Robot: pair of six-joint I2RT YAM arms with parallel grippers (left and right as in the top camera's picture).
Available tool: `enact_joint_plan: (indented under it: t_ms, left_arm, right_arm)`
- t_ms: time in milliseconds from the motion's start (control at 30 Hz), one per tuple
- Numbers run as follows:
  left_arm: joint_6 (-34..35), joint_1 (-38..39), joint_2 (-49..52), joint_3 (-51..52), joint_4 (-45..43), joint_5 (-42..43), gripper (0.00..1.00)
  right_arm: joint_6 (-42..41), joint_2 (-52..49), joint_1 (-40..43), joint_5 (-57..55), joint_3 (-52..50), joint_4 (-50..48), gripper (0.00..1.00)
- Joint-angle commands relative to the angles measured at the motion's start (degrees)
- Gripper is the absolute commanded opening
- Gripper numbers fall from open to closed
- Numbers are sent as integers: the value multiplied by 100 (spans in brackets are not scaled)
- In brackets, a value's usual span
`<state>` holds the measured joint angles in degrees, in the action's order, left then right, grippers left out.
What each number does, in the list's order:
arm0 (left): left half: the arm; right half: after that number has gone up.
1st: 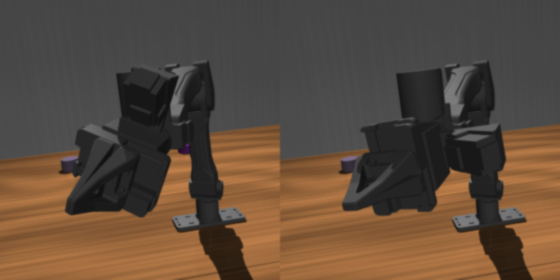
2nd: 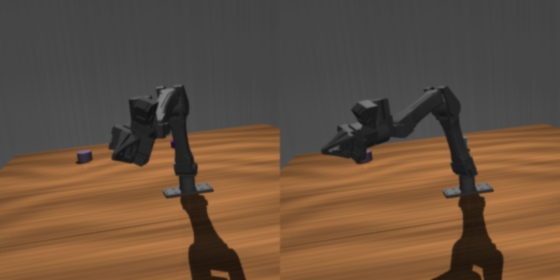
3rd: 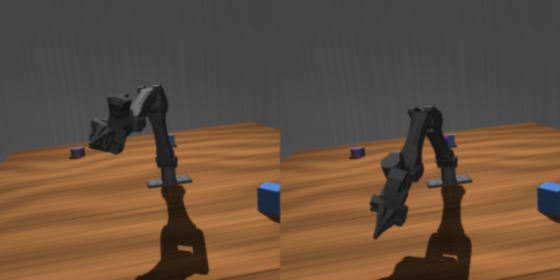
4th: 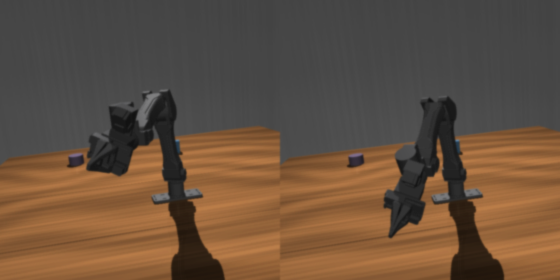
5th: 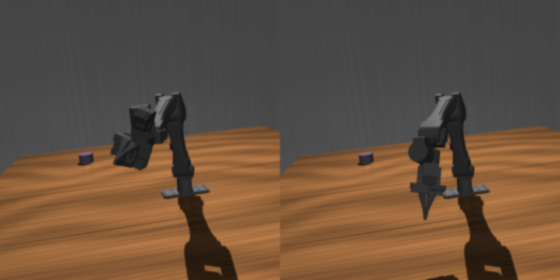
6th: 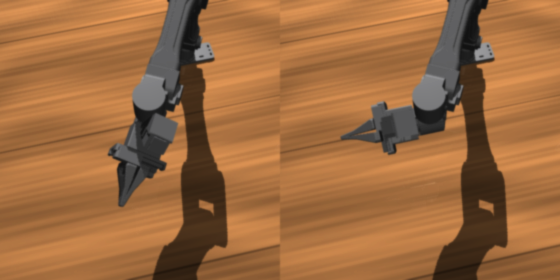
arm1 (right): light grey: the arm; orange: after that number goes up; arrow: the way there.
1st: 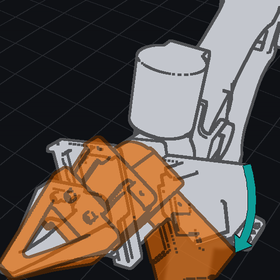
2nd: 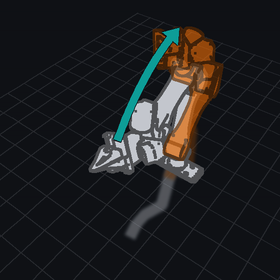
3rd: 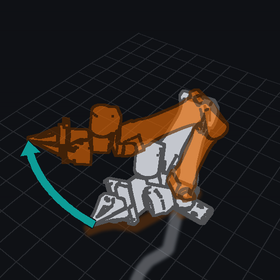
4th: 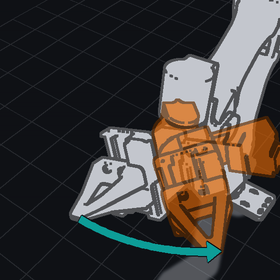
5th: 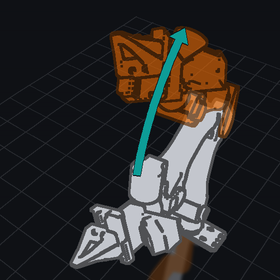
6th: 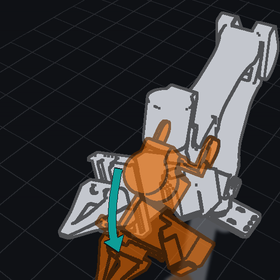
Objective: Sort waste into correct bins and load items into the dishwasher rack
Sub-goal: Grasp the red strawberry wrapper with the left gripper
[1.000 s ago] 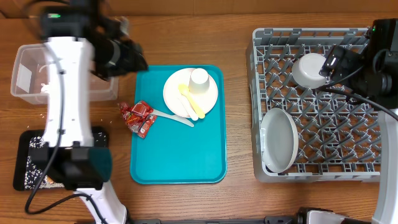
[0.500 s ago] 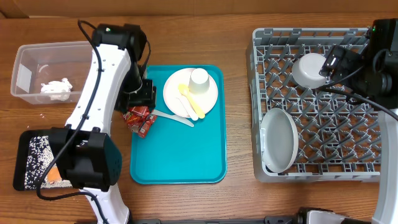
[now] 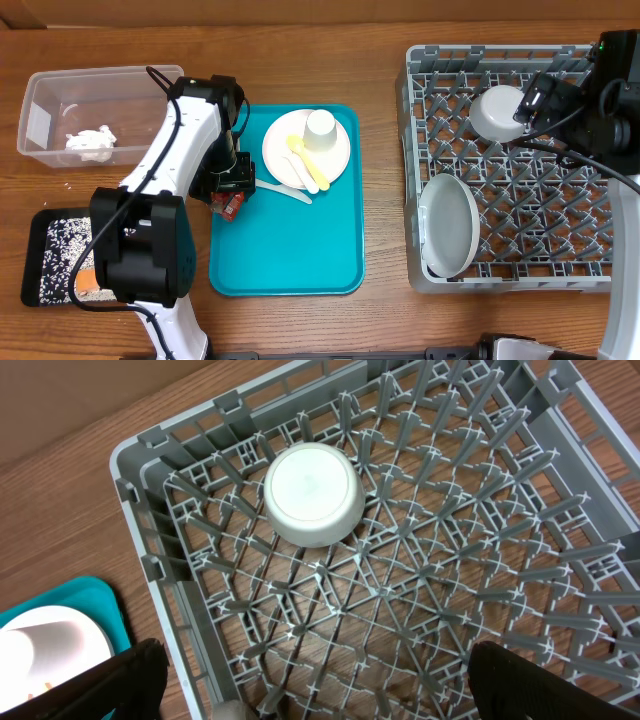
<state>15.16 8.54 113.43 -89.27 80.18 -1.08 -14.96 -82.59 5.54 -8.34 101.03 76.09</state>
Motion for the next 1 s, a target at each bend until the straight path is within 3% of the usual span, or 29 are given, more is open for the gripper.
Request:
enact_joint_plan:
  t_ms: [0,267,433,600,967]
  left_arm:
    - [160,-33,20,188,-164,-236,69]
    - [157,-24,20,310,-122,-177,68]
    - [166,-9,20,310,297,-170,60]
    - [229,-9,20,341,356,-205,64]
    - [566,-26,20,824,-439,-553,65]
  right_arm:
    - [-28,-15,-7,-61,98,-17,100]
    - [-28,-17,-7,-61,98,-17,100]
    - [-28,-15,-7,-61,98,-17,100]
    - [-28,-15,-7,-61,98,-17,100]
    - [-28,-15,-7,-61,98,-20,100]
